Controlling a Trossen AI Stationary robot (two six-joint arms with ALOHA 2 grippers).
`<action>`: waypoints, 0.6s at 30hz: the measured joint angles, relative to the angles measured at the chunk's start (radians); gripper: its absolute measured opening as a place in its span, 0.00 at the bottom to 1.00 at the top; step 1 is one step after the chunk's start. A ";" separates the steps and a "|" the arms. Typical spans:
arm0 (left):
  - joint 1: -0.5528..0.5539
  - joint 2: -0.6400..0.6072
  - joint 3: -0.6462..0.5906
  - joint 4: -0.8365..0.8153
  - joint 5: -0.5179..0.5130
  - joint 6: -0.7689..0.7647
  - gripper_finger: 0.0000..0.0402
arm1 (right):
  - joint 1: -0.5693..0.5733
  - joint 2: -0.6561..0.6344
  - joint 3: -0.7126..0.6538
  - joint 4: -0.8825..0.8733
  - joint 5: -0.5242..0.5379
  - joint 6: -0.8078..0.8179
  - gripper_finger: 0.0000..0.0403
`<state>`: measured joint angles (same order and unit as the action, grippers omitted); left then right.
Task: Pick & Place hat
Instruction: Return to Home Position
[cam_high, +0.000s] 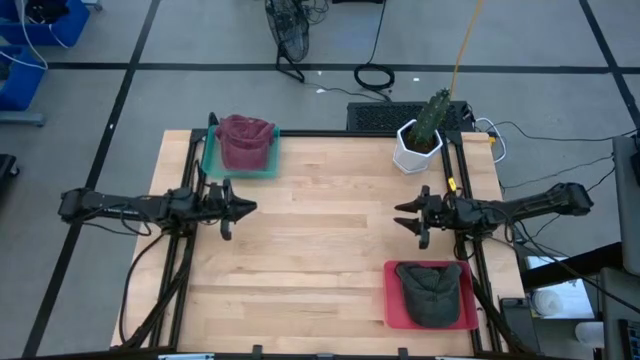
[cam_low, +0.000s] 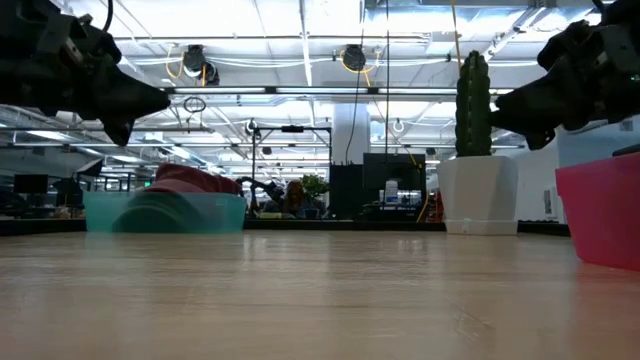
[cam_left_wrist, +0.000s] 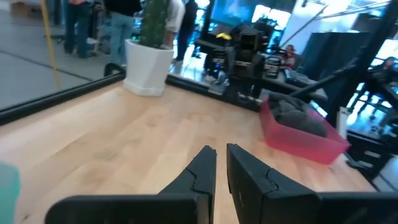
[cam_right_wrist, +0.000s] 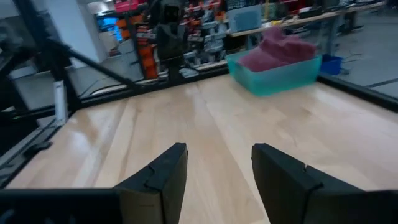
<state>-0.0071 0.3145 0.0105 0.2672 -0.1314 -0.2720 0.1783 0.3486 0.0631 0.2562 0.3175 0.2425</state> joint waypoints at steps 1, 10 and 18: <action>-0.015 -0.005 0.000 0.000 -0.007 0.008 0.10 | 0.000 -0.023 0.000 -0.028 -0.010 0.000 0.41; -0.134 -0.006 0.000 -0.009 -0.114 0.035 0.10 | 0.000 -0.197 0.000 -0.181 -0.061 0.002 0.41; -0.221 -0.008 0.001 -0.008 -0.152 0.036 0.10 | 0.000 -0.325 0.000 -0.225 -0.065 -0.019 0.41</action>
<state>-0.2281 0.3061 0.0113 0.2592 -0.2835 -0.2363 0.1787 0.0235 0.0628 0.0310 0.2524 0.2234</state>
